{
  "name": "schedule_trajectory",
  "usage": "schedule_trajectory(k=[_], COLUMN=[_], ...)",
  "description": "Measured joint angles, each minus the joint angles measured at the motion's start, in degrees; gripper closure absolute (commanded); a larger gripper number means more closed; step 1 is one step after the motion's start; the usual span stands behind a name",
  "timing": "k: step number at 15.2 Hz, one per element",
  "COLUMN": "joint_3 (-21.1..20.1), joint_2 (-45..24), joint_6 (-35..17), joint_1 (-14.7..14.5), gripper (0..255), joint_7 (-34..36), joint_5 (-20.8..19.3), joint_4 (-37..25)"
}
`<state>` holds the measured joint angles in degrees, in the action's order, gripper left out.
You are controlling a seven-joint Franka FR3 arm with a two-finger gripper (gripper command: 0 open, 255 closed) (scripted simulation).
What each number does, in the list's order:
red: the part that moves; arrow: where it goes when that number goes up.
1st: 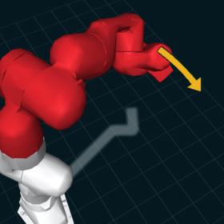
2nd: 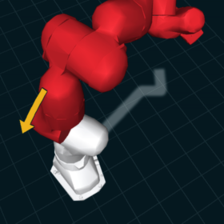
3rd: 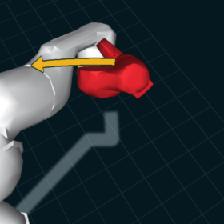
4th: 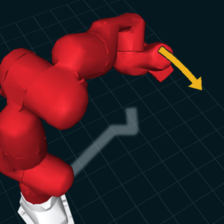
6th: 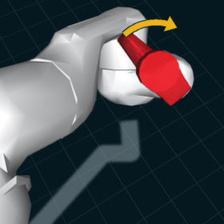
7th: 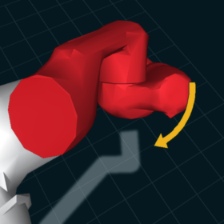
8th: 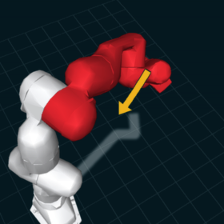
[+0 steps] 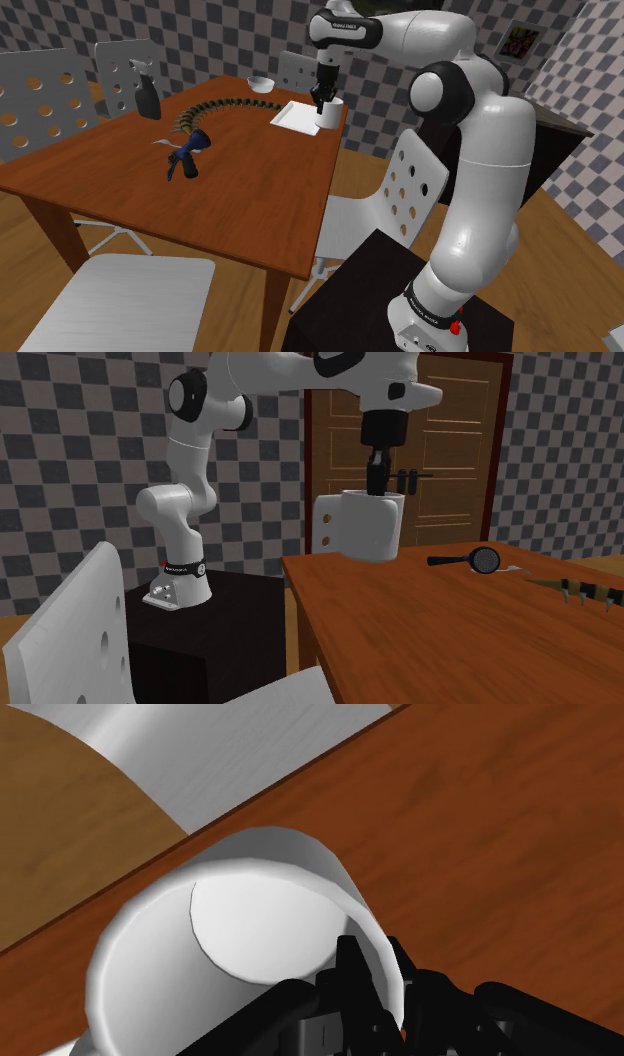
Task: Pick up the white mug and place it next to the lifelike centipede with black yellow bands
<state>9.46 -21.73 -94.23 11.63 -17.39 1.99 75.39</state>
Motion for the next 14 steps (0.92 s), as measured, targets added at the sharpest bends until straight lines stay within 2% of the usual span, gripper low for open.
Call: schedule_trajectory(k=[4,14], joint_3=[0.1,0.0], joint_2=[-1.1,-1.2], joint_6=[-1.9,-9.4], joint_1=[0.4,0.2], gripper=[255,255], joint_7=[-0.6,-0.6], joint_5=[0.2,0.2], joint_4=[0.8,8.2])
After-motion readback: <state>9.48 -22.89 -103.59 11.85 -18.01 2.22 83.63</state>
